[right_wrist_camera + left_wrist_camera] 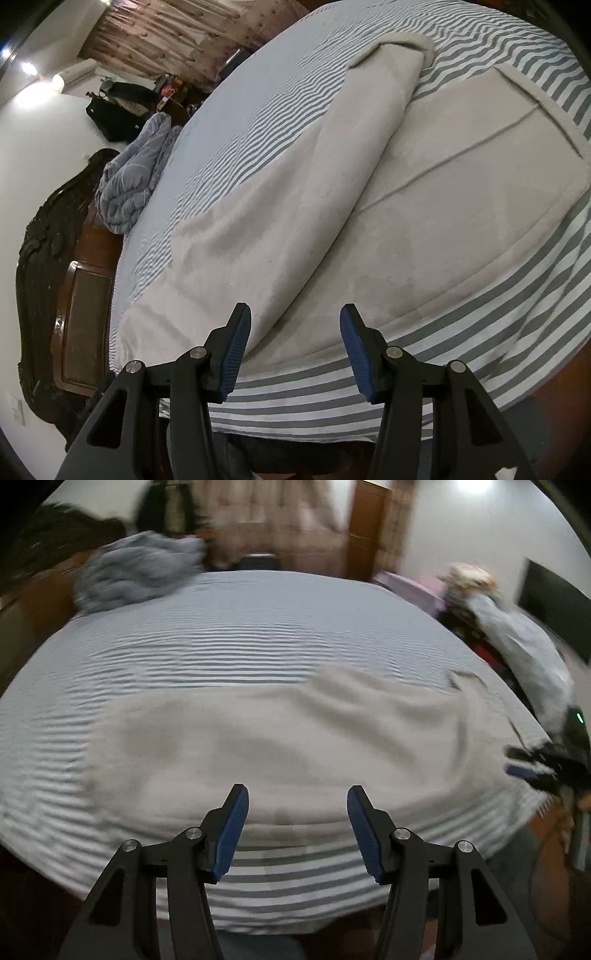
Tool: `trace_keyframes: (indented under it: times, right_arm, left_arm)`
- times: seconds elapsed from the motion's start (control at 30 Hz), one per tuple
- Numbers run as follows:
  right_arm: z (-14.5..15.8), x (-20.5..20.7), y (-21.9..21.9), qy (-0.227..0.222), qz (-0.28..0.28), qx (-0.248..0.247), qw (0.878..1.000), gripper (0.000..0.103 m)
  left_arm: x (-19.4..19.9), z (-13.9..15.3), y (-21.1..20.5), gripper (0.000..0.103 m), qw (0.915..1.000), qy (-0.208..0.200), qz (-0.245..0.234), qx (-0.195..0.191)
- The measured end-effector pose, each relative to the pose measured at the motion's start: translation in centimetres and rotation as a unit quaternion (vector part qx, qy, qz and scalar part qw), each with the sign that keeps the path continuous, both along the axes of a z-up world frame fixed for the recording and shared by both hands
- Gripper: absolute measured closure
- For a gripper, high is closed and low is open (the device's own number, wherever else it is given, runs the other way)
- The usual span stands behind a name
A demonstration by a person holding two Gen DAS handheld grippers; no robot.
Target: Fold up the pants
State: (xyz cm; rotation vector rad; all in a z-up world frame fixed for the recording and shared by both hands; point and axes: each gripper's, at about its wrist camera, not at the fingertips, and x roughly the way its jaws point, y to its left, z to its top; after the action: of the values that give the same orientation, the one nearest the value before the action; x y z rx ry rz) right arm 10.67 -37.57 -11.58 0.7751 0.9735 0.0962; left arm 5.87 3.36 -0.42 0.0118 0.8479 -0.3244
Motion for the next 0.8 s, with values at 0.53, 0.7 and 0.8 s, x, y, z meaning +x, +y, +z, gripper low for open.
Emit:
trace_keyframes:
  times: [0.53, 0.7, 0.8]
  right_arm:
    - [2.3, 7.5, -5.2, 0.024, 0.03, -0.093, 0.995, 0.055]
    - [2.8, 14.0, -7.2, 0.049, 0.03, -0.148, 0.987, 0.055]
    - [2.2, 18.3, -8.2, 0.071, 0.016, -0.172, 0.982, 0.055]
  left_arm:
    - [1.2, -6.7, -18.9, 0.046, 0.9807, 0.024, -0.189, 0.045]
    - [3.4, -8.5, -20.6, 0.055, 0.9802, 0.049, -0.189, 0.031]
    - [4.0, -9.6, -21.4, 0.065, 0.9793, 0.058, -0.191, 0.033]
